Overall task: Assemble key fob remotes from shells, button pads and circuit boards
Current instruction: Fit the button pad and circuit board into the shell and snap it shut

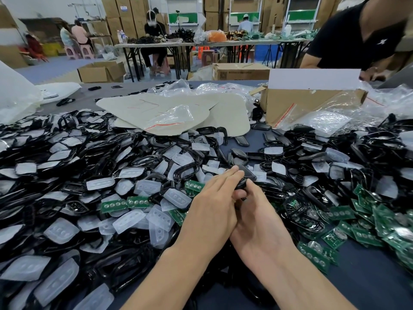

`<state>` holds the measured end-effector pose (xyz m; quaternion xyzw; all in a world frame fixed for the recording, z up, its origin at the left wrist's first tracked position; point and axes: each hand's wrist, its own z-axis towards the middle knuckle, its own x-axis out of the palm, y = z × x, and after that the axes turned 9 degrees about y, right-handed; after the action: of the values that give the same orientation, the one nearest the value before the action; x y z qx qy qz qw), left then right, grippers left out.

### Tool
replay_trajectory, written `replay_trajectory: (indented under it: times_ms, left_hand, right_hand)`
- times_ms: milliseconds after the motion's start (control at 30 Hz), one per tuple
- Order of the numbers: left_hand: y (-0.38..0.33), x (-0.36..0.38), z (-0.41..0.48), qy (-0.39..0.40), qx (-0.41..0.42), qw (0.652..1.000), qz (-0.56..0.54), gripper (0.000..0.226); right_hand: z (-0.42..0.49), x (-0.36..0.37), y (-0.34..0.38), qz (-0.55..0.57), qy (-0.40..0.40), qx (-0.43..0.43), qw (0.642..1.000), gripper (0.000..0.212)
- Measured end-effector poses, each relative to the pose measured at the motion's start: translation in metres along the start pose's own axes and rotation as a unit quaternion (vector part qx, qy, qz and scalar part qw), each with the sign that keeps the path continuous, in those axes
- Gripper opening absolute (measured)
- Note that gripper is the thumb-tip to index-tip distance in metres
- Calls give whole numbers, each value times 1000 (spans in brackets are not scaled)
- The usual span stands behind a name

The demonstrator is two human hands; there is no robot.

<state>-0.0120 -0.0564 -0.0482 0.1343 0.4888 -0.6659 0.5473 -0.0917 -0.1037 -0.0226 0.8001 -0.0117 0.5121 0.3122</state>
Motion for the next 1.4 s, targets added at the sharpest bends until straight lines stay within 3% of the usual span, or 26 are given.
replay_trajectory:
  times_ms: [233, 400, 500, 667, 867, 1100, 1267, 1400]
  left_hand:
    - [1, -1, 2, 25, -19, 999, -40, 43]
    - [5, 0, 3, -7, -38, 991, -131, 30]
    - [3, 0, 4, -10, -36, 990, -134, 30]
    - [0, 0, 1, -91, -6, 988, -122, 38]
    - [3, 5, 0, -84, -17, 987, -137, 47]
    - [-2, -1, 1, -77, -14, 984, -160, 28]
    - [0, -10, 5, -132, -68, 963, -224, 19]
    - [3, -16, 7, -126, -145, 925, -327, 13]
  right_hand:
    - [1, 1, 5, 12, 14, -12, 1000, 32]
    - [2, 1, 6, 9, 6, -25, 1000, 32]
    - [4, 0, 3, -3, -3, -40, 999, 30]
    - [4, 4, -4, 9, 1, -52, 999, 31]
    - [-2, 7, 2, 32, 5, -33, 999, 31]
    - [-3, 4, 6, 5, 52, -45, 998, 37]
    - [7, -6, 2, -112, 92, -54, 988, 30]
    - [11, -14, 7, -295, 107, -131, 940, 27]
